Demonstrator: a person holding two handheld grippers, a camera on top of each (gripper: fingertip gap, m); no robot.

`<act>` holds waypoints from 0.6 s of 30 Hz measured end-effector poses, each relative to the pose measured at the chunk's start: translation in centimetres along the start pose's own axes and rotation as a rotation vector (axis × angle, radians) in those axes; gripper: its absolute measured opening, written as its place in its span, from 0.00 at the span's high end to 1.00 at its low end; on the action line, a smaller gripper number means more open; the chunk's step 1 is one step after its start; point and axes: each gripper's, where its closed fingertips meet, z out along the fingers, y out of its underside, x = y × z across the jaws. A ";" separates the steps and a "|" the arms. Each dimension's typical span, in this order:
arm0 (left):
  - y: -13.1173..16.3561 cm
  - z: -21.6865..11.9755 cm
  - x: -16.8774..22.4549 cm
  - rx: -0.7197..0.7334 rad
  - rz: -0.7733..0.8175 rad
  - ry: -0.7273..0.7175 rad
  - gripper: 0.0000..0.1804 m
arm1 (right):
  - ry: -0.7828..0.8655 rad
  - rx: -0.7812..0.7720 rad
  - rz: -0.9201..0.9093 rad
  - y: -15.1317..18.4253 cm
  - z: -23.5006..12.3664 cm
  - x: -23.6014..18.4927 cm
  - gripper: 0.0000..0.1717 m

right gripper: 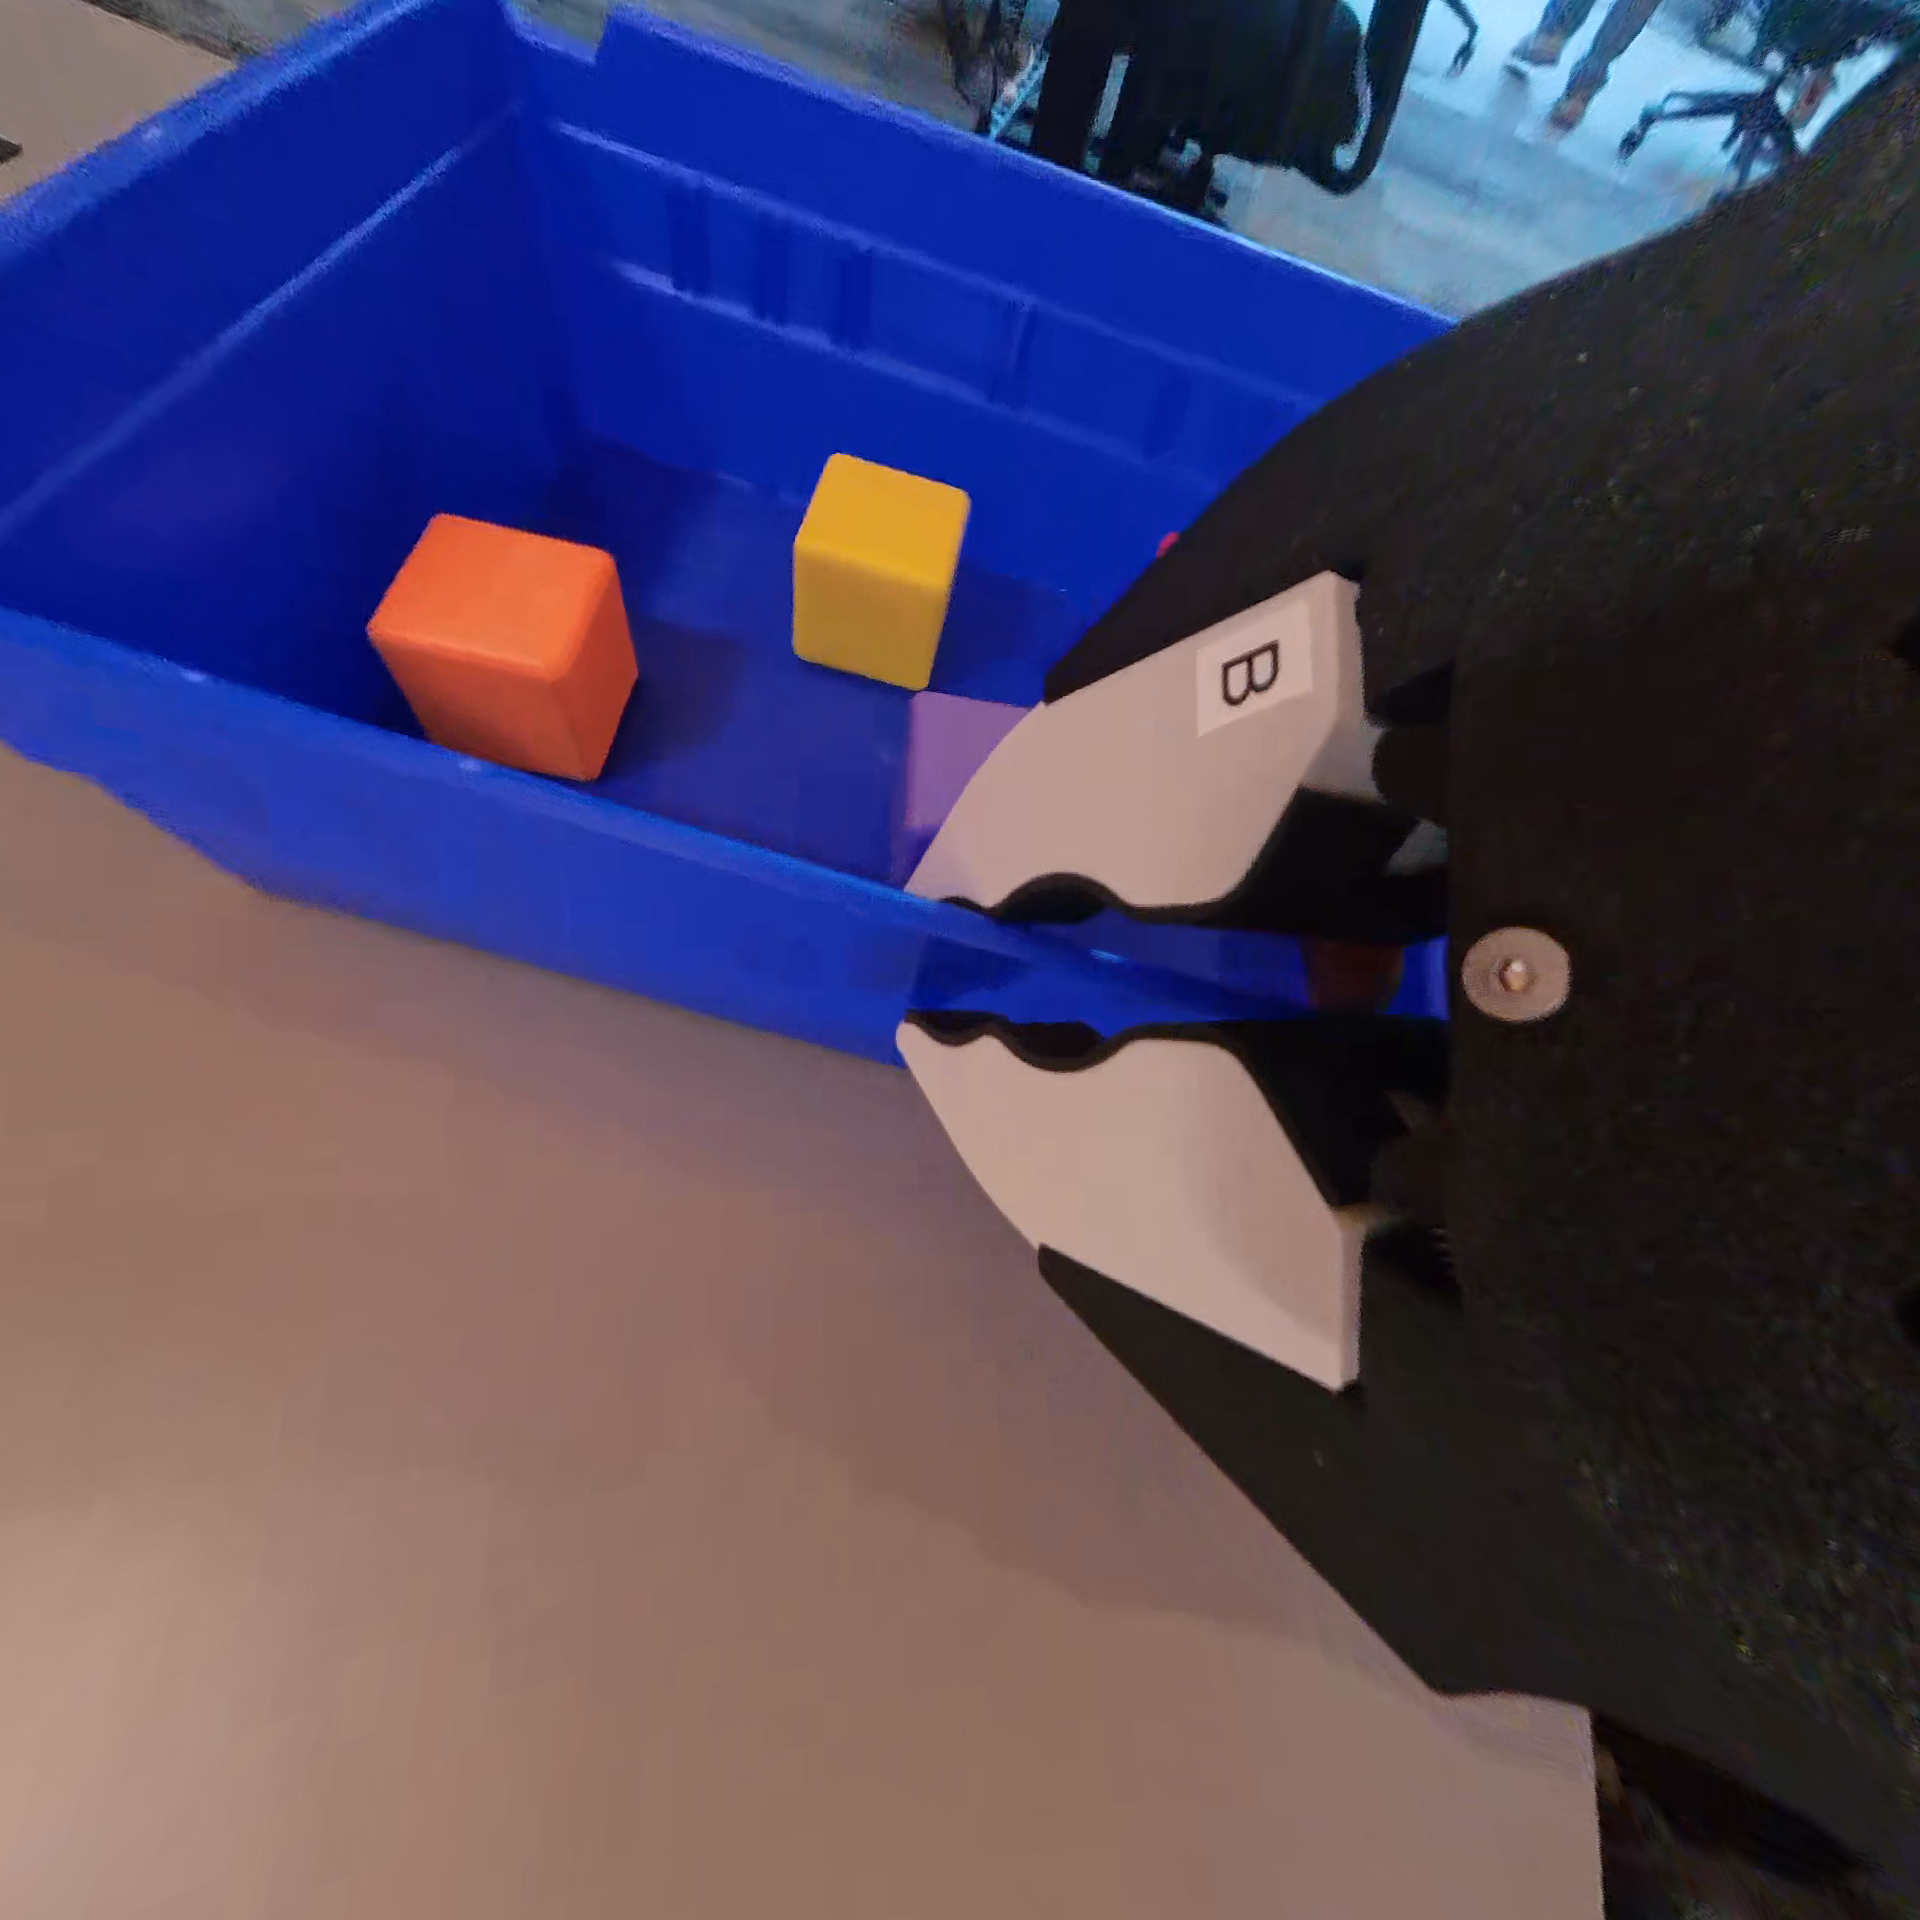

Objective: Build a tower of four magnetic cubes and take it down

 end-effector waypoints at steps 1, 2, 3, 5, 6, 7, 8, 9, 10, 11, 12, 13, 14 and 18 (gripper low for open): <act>0.1 -0.1 -0.4 -0.002 0.021 -0.018 0.90 | -0.013 0.013 -0.008 0.0 -0.1 -0.1 0.93; 0.2 -0.2 -0.7 -0.004 0.051 -0.037 0.91 | -0.037 0.029 -0.006 0.0 -0.1 -0.2 0.94; 0.3 -0.2 -0.9 -0.004 0.095 -0.051 0.92 | -0.056 0.042 -0.009 0.1 -0.2 -0.4 0.94; 0.3 -0.3 -1.0 0.009 0.182 -0.063 0.92 | -0.076 0.070 -0.039 0.3 -0.5 -0.8 0.95; 0.2 -0.3 -0.9 0.027 0.219 -0.052 0.92 | -0.087 0.084 -0.057 0.3 -0.6 -1.1 0.95; 0.1 -0.2 -0.8 0.052 0.254 -0.034 0.92 | -0.101 0.097 -0.080 0.4 -0.8 -1.3 0.95; 0.0 -0.1 -0.6 0.080 0.286 -0.012 0.92 | -0.117 0.110 -0.102 0.5 -1.0 -1.6 0.96; -0.1 -0.1 -0.3 0.110 0.321 0.013 0.92 | -0.134 0.123 -0.125 0.6 -1.1 -1.9 0.96; -0.2 0.0 0.0 0.138 0.355 0.037 0.92 | -0.149 0.135 -0.150 0.7 -1.3 -2.2 0.96; -0.3 -0.1 0.2 0.160 0.383 0.061 0.92 | -0.164 0.147 -0.173 0.8 -1.5 -2.5 0.96; -0.4 -0.2 0.4 0.181 0.414 0.082 0.92 | -0.179 0.159 -0.199 0.9 -1.7 -2.8 0.96; -0.6 -0.2 0.7 0.194 0.435 0.101 0.92 | -0.192 0.170 -0.230 1.0 -1.8 -3.0 0.97; -0.7 -0.2 0.9 0.206 0.461 0.115 0.92 | -0.202 0.182 -0.266 1.2 -2.0 -3.2 0.97; -1.5 0.2 1.1 0.252 0.566 0.146 0.92 | -0.250 0.246 -0.424 1.8 -2.7 -4.1 0.96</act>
